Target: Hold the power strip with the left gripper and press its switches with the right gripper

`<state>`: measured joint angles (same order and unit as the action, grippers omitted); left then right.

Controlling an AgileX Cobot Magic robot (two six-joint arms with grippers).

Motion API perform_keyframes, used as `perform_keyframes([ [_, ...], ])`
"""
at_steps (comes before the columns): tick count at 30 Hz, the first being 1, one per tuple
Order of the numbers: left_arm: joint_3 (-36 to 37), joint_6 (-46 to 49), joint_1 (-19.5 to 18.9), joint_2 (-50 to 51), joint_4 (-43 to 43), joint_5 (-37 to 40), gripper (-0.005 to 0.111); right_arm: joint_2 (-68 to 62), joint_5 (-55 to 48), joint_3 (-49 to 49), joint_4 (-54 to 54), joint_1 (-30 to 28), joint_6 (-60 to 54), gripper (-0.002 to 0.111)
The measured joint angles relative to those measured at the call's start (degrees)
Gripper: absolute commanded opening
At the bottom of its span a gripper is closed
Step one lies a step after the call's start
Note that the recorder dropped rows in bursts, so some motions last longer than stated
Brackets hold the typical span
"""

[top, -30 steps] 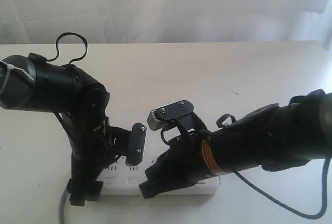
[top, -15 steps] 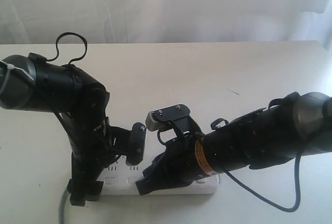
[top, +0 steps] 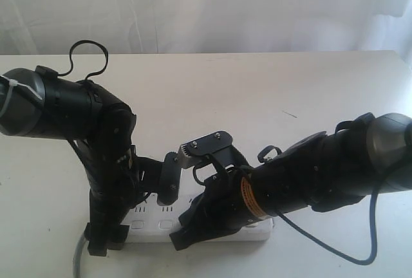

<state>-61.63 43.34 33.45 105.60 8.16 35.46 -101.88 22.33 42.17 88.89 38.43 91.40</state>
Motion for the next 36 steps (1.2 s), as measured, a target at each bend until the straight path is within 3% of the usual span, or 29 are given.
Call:
perform_keyframes([
  [15, 0.00, -0.11, 0.00, 0.00, -0.24, -0.10, 0.000, 2.59, -6.29, 0.00, 2.45, 0.00, 0.97, 0.000],
  [36, -0.08, -0.22, 0.00, 0.00, -0.24, 0.01, 0.000, 4.58, -2.10, 0.54, 2.88, -0.10, 1.53, 0.000],
])
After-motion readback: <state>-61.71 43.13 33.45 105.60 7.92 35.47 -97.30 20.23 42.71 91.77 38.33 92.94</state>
